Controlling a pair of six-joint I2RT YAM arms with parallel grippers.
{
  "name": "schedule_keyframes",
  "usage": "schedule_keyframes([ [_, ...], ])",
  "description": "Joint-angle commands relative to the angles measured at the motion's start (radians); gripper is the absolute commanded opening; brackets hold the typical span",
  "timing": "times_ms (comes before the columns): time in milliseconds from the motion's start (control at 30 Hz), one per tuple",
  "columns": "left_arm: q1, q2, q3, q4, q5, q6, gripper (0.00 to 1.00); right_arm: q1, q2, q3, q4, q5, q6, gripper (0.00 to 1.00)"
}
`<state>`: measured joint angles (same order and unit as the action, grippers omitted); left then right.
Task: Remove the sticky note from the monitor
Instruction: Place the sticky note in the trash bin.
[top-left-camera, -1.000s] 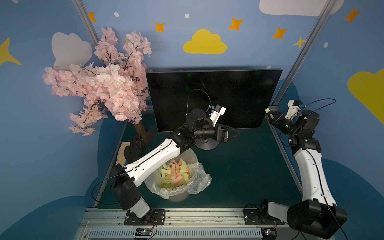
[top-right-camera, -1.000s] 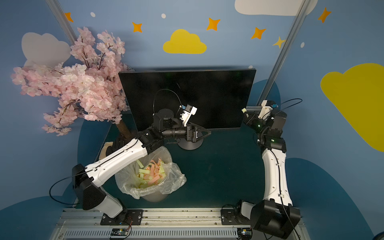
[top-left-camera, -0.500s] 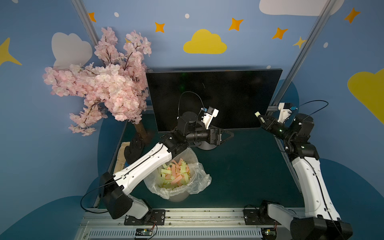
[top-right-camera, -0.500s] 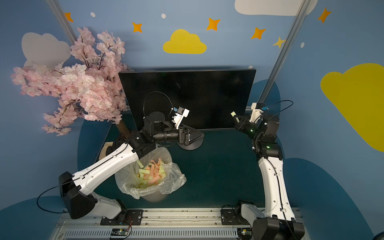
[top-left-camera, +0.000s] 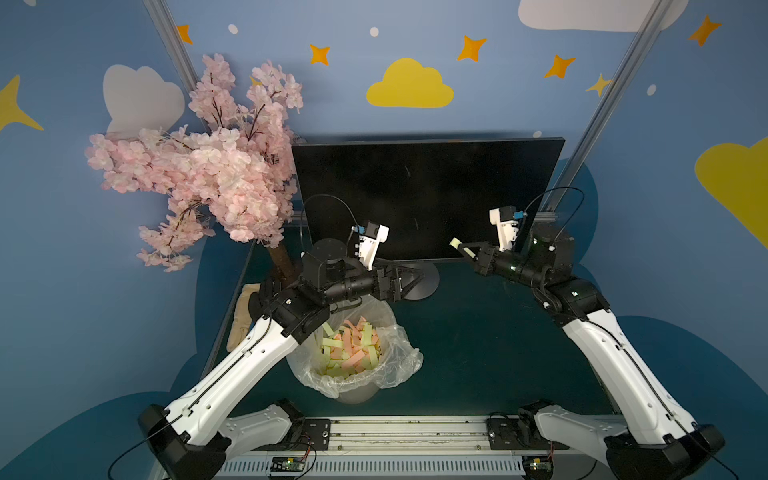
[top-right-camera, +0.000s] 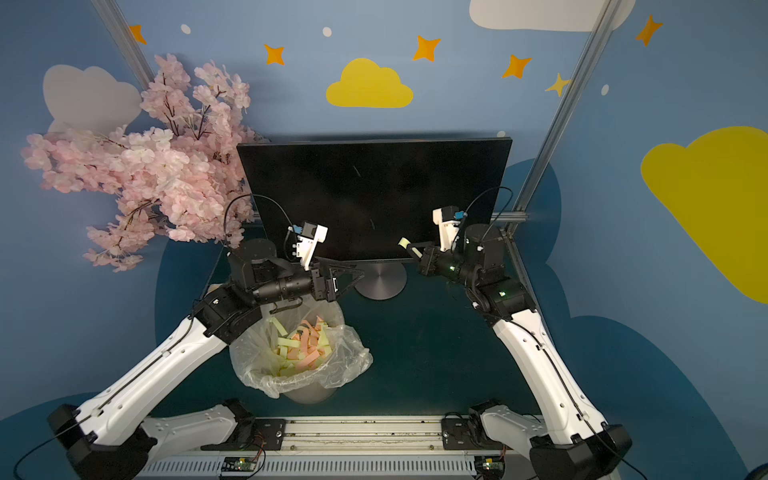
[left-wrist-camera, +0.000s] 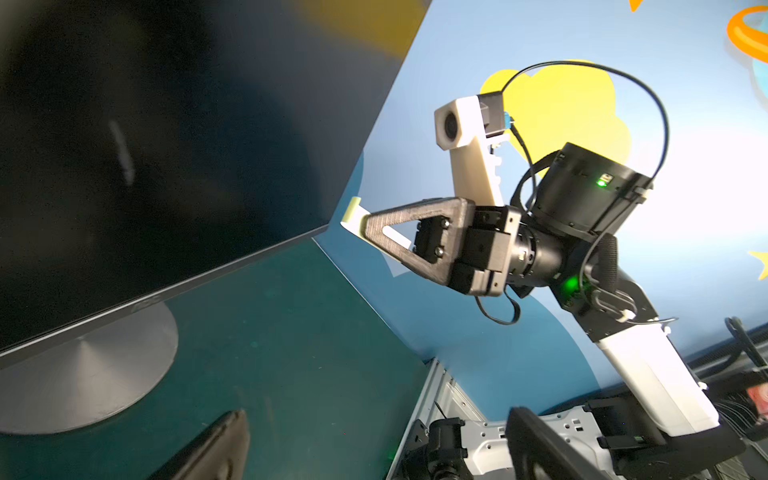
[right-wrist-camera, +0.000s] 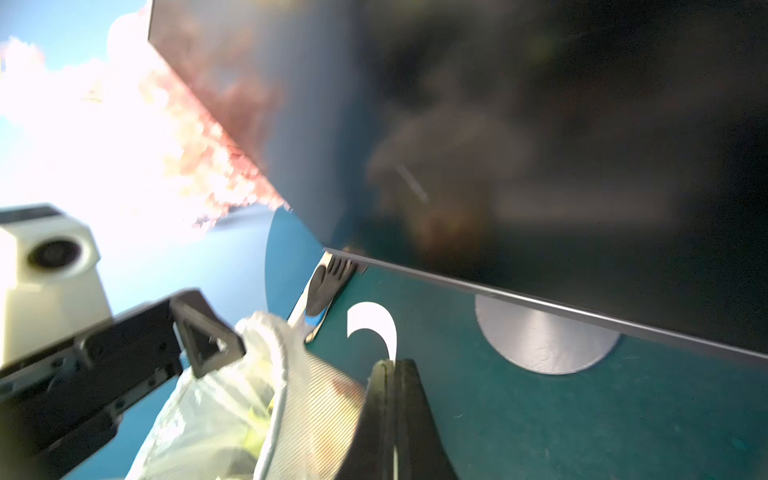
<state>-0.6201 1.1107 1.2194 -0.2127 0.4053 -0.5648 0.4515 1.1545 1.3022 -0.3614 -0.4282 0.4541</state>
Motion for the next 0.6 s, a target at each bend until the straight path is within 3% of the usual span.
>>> schedule_keyframes([
  [0,0.041,-0.068,-0.027,-0.079,-0.053,0.024,1.0,0.096,0.037,0.063,-0.067,0.057,-0.074,0.0],
  [167,0.101,-0.163,-0.054,-0.152,-0.136,0.014,1.0,0.254,0.106,0.129,-0.109,0.111,-0.135,0.0],
  [567,0.151,-0.328,-0.093,-0.297,-0.507,-0.09,1.0,0.54,0.286,0.278,-0.224,0.238,-0.288,0.0],
])
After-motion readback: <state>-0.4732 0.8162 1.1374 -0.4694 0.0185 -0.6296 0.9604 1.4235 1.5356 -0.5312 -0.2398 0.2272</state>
